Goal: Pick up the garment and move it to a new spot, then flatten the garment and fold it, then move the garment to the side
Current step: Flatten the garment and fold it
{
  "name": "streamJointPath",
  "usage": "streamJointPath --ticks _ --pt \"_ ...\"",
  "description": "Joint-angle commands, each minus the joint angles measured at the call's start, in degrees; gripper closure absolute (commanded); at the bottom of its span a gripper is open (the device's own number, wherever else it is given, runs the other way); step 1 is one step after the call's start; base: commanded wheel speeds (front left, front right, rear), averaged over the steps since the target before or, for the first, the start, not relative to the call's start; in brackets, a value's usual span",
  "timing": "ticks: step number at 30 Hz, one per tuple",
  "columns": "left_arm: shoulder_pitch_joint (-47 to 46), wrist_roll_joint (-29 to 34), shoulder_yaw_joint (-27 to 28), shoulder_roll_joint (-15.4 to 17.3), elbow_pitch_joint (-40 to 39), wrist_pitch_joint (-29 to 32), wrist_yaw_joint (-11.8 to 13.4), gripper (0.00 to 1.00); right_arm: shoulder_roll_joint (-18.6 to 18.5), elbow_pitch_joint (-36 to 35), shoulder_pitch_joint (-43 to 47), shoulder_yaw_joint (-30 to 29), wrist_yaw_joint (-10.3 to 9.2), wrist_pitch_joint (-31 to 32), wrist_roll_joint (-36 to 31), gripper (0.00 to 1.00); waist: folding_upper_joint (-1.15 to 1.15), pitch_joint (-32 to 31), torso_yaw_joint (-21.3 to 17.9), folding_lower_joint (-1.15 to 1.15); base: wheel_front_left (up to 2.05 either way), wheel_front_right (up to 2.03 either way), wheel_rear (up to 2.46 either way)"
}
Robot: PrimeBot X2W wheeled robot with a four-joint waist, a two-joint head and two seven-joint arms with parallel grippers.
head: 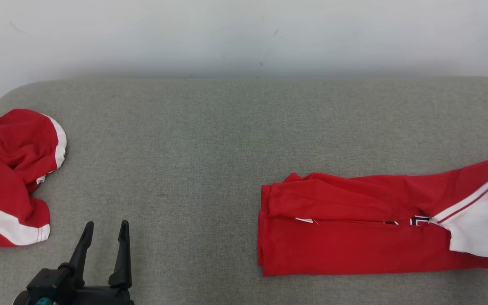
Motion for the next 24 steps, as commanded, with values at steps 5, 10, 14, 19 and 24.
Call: streamJointPath --ticks 5,10,14,19,24 --pt "0.66 -0.11 -0.05 -0.19 -0.05 -0.02 -0.01 0.00 3.41 -6.06 2.74 7.68 -0.16 2.20 3.16 1.00 -0.01 -1.04 -0.59 -0.01 0.00 0.00 0.00" --pt "0.98 0.02 -0.04 -0.28 0.47 -0.02 0.03 0.00 6.32 -12.23 4.95 19.55 -0.16 4.85 7.49 1.00 -0.01 -1.86 -0.65 -0.01 0.00 0.00 0.00" --pt "0.93 0.13 -0.10 -0.31 0.76 -0.02 0.03 0.00 6.95 -14.32 4.57 28.85 -0.16 6.05 10.40 1.00 -0.01 -2.20 -0.48 -0.01 0.00 0.00 0.00" --pt "0.26 -0.07 -0.49 -0.40 0.94 -0.02 0.01 0.00 8.04 -12.87 2.86 37.74 -0.16 6.50 13.44 1.00 -0.01 -2.32 0.32 -0.01 0.00 0.00 0.00" --pt "-0.16 -0.59 -0.88 -0.60 1.03 -0.02 0.01 0.00 10.07 -9.50 0.57 41.96 -0.16 5.65 15.34 1.00 -0.01 -2.18 1.27 -0.01 0.00 0.00 0.00"
